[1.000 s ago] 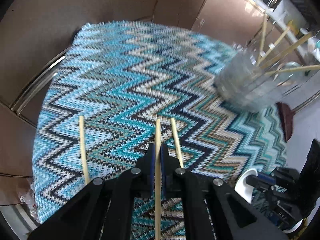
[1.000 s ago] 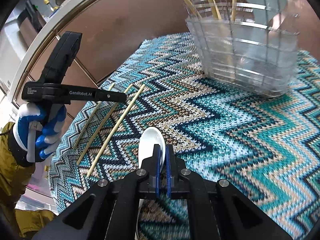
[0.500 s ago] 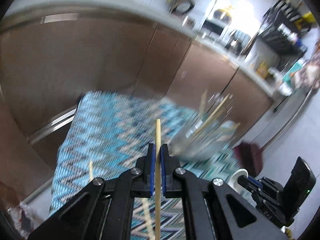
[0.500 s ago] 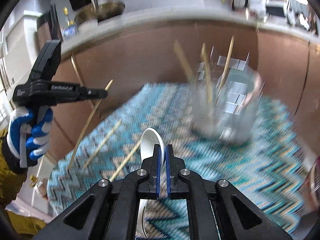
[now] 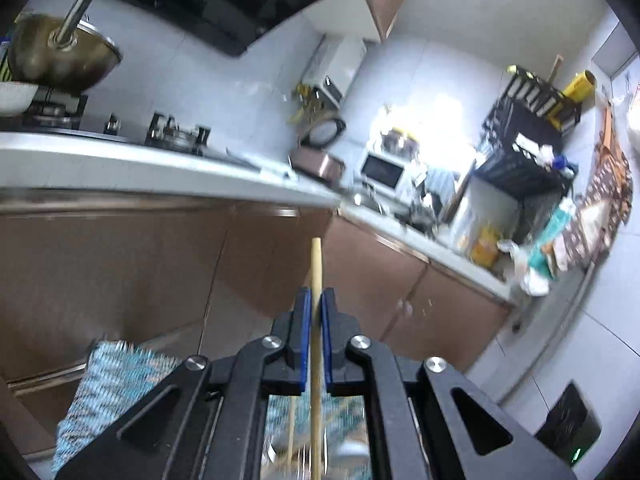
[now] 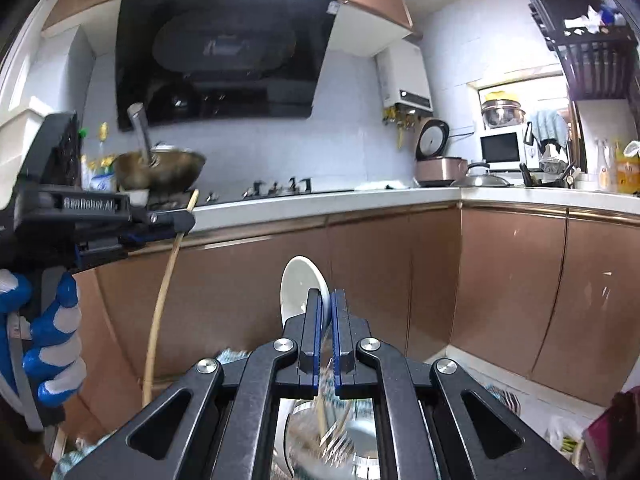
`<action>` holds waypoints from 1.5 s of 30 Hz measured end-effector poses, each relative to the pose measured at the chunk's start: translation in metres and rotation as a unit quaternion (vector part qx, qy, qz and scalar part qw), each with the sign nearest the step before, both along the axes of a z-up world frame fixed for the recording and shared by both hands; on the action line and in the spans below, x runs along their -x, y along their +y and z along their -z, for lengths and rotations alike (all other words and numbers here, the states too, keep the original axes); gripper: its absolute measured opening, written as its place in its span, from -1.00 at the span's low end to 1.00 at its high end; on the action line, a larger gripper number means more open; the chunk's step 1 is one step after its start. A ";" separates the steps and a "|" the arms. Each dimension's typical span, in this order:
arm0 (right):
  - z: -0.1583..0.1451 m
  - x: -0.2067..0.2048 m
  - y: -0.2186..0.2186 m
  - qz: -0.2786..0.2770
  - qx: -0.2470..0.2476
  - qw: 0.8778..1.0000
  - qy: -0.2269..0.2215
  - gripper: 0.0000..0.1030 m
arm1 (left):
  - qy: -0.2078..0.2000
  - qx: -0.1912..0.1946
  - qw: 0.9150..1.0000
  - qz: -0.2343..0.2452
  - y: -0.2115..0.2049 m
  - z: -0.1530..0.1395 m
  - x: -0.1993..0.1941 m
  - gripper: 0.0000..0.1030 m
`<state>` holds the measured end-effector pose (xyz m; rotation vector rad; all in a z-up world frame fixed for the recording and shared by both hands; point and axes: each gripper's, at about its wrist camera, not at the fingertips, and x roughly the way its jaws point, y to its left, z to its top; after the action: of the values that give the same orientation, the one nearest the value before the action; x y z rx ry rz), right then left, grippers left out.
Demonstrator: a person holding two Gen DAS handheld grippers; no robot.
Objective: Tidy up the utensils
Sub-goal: 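Lift the white spoon and chopstick over the holder and open both grippers, then pull both open grippers back from the holder over the cloth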
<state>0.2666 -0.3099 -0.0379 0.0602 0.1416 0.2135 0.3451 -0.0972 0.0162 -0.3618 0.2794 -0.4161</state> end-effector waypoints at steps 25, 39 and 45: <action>0.088 -0.022 0.009 0.061 0.020 0.998 0.012 -0.82 | -0.043 -0.034 0.996 -0.071 -0.057 0.104 -0.020 -0.72; 0.061 0.067 -0.014 0.130 -0.023 0.991 -0.004 0.25 | -0.028 -0.041 0.994 -0.095 0.000 0.072 0.067 -0.21; 0.037 0.122 -0.009 0.151 -0.034 0.988 -0.025 0.71 | -0.043 -0.057 0.991 -0.112 0.022 0.055 0.122 -0.07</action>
<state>0.1449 -0.3185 -0.0748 0.1431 0.0741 -0.0835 0.2234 -0.0749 -0.0383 -0.2590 0.1751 -0.1942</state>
